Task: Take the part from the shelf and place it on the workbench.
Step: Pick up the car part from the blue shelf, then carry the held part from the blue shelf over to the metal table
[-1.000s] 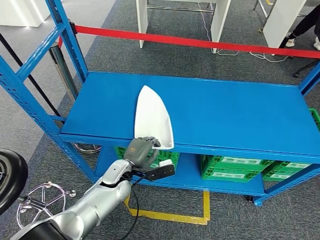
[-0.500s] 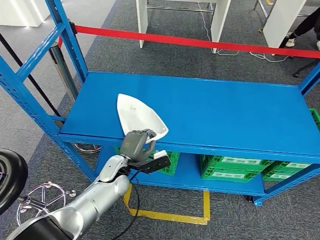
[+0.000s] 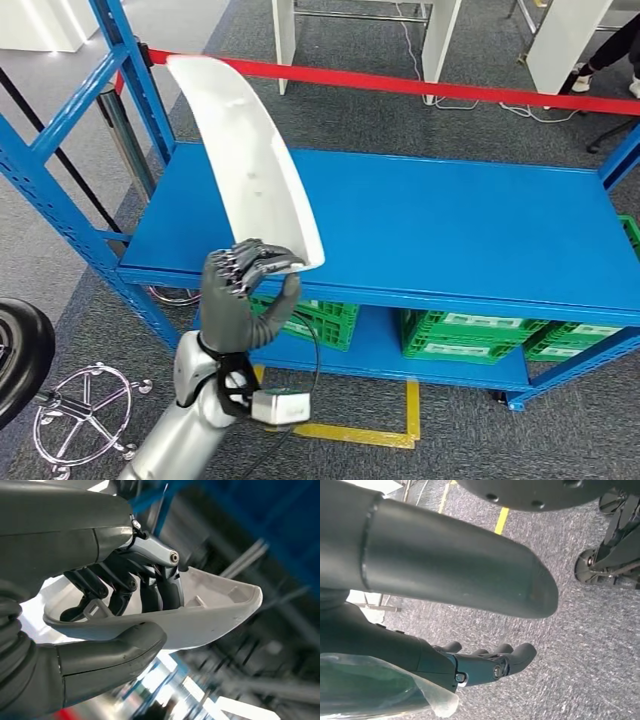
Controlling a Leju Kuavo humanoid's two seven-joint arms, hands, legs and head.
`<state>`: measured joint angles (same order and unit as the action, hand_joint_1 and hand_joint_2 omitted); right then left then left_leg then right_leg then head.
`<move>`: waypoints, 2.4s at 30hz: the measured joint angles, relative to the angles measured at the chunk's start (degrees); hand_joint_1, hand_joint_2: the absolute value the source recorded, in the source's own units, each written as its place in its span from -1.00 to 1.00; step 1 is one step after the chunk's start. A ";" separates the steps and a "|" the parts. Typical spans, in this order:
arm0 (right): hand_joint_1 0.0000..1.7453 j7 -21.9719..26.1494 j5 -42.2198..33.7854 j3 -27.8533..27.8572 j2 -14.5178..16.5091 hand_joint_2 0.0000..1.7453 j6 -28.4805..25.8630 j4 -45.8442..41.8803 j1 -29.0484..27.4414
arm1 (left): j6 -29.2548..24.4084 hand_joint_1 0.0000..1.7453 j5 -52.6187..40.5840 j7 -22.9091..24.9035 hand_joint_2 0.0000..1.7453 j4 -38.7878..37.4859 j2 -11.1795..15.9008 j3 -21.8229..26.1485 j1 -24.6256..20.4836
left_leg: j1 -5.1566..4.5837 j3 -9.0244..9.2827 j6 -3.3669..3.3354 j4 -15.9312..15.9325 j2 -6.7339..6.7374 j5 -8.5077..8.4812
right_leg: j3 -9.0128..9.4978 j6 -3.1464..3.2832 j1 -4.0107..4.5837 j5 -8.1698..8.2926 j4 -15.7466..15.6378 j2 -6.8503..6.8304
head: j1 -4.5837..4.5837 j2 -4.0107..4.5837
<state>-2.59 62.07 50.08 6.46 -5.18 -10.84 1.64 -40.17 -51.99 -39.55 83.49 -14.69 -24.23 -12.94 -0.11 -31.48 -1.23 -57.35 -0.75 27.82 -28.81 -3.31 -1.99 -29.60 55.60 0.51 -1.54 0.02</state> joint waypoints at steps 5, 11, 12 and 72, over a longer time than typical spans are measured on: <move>-1.00 0.08 0.57 -0.01 0.10 -1.00 0.01 0.00 0.01 | -0.10 1.00 -0.15 -0.42 1.00 11.32 0.78 0.10 2.68 | 0.01 0.03 0.03 0.01 0.00 -0.05 | 0.02 0.01 0.01 0.01 0.06 -0.02 | 0.01 0.00; -1.00 0.24 0.81 -0.03 0.16 -1.00 0.25 -0.02 0.04 | -0.08 1.00 4.67 0.74 1.00 16.50 1.62 0.20 5.40 | 0.00 0.04 0.01 0.01 -0.01 -0.07 | 0.04 0.00 -0.01 0.01 0.08 -0.02 | 0.00 0.00; -1.00 0.25 0.81 -0.03 0.19 -1.00 0.26 -0.02 0.04 | -0.07 1.00 5.94 1.51 1.00 16.48 1.86 0.21 5.77 | -0.01 0.04 0.01 0.01 -0.01 -0.07 | 0.03 0.00 -0.01 0.01 0.08 -0.02 | 0.00 0.00; -1.00 1.31 0.81 0.08 1.29 -1.00 0.56 -0.09 0.30 | 0.72 1.00 9.77 14.08 1.00 15.96 13.19 -2.38 10.46 | -0.97 -3.93 0.10 -0.36 0.88 -4.28 | 2.52 2.18 1.41 -2.34 -0.20 -0.61 | 0.22 0.00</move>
<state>-1.28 62.88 50.16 7.75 -4.62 -10.93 1.95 -39.45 -42.22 -25.47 99.45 -1.50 -26.60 -2.48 -1.08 -35.41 -1.13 -57.71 0.14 23.54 -26.29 -1.13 -0.58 -31.93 55.40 -0.11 -1.31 0.02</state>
